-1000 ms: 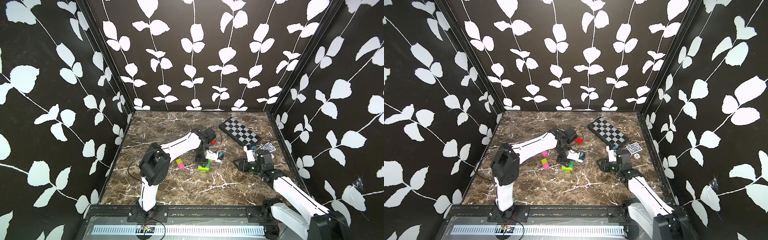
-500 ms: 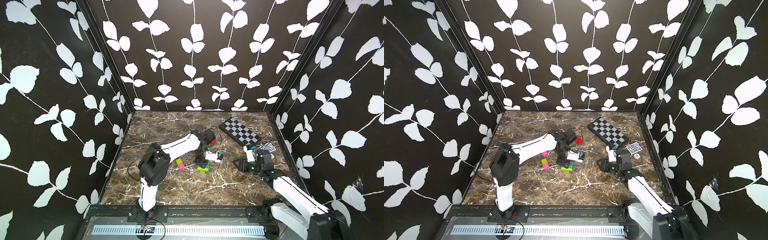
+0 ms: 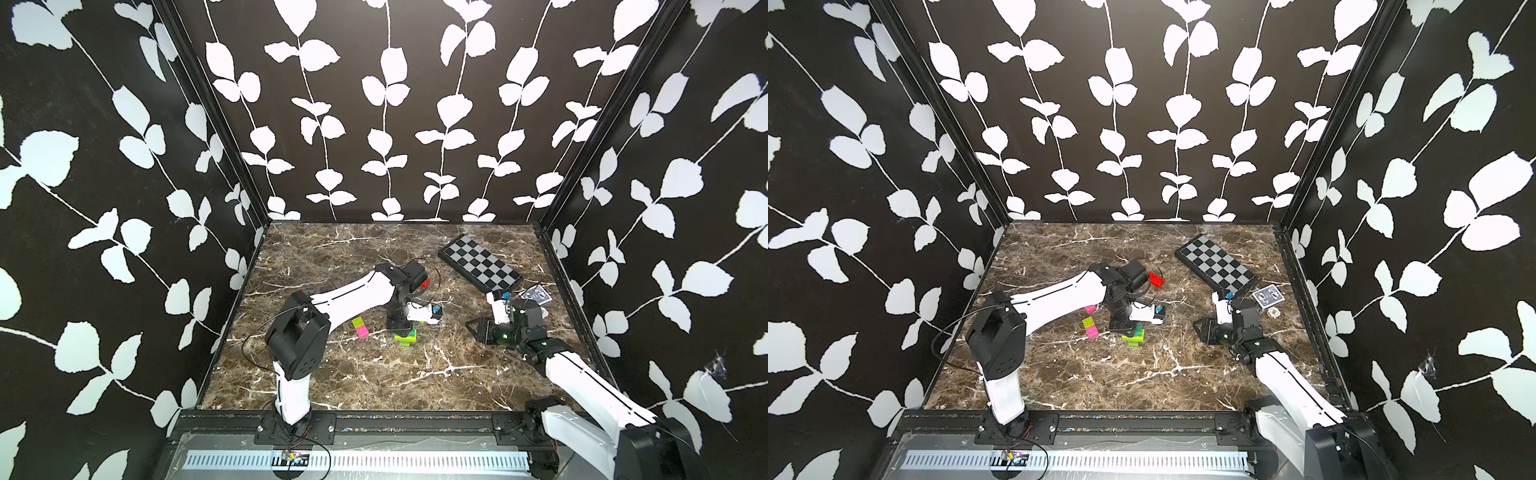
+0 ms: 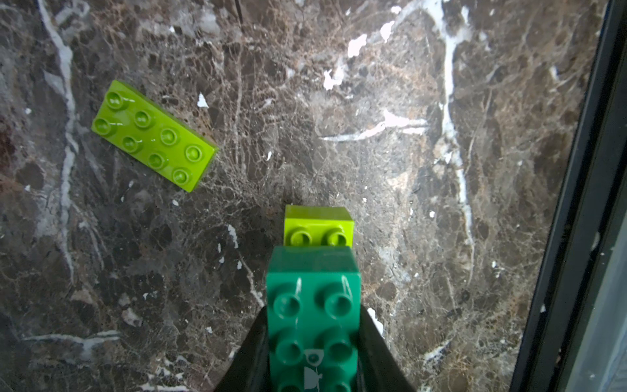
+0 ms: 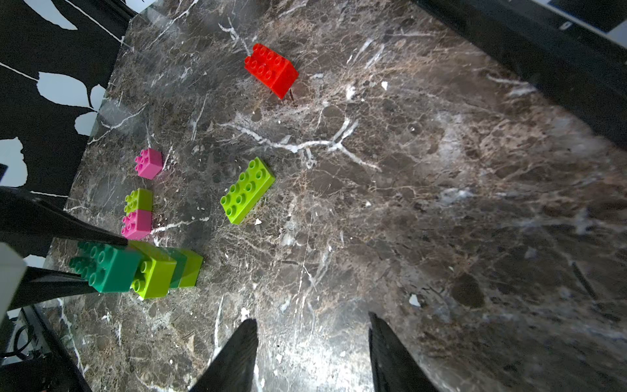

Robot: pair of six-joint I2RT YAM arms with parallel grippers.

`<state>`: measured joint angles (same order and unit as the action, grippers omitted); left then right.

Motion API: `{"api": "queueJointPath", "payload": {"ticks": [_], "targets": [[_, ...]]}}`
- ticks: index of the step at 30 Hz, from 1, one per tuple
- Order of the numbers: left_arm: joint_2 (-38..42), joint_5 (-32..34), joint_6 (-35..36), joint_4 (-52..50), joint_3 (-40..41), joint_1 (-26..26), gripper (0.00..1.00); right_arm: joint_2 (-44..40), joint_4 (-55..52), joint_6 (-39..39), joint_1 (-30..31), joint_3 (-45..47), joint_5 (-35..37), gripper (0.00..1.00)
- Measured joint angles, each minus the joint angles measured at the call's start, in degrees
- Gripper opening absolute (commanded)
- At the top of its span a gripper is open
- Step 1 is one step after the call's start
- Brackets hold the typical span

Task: Assemble a carrot with lego
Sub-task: Assemble the lego brick with the lego brick.

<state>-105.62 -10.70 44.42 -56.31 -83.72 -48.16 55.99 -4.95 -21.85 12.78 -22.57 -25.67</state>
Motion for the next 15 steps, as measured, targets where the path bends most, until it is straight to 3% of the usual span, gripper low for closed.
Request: {"api": "queueJointPath", "payload": {"ticks": [15], "targets": [[0.72,-0.39,-0.87,2.93,1.68,-0.46,0.20,0.48,0.48,-0.61,0.00,0.00,-0.02,0.53]]}}
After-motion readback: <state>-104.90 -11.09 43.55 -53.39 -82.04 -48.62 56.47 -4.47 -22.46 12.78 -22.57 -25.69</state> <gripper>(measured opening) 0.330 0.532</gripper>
